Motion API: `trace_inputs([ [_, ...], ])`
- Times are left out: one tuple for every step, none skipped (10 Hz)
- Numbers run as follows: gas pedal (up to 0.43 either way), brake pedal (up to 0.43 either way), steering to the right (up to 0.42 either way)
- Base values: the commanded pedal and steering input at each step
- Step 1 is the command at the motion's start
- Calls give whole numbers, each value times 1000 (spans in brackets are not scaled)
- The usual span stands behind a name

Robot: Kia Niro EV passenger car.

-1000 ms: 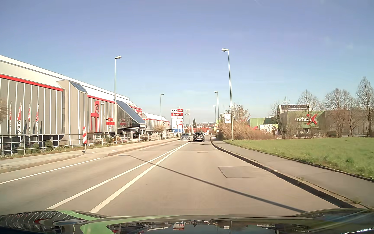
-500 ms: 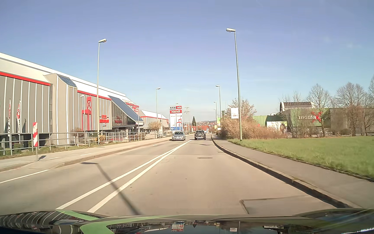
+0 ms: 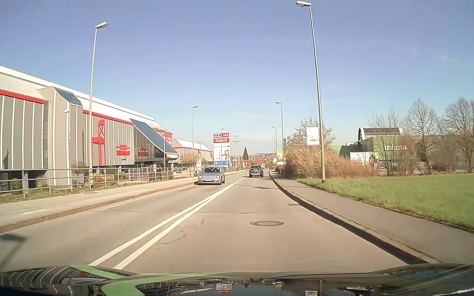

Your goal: Follow the waypoints while adhering to traffic rules and regulations

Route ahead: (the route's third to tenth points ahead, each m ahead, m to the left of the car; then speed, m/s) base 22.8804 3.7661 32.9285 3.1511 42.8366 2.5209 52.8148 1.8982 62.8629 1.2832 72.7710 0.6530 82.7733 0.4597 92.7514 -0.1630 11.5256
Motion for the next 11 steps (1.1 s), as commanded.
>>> trace_inputs([
  [130,0,0],
  [130,0,0],
  [130,0,1],
  [130,0,1],
  [130,0,1],
  [130,0,1],
  [130,0,2],
  [130,0,4],
  [130,0,4],
  [130,0,4],
  [130,0,4],
])
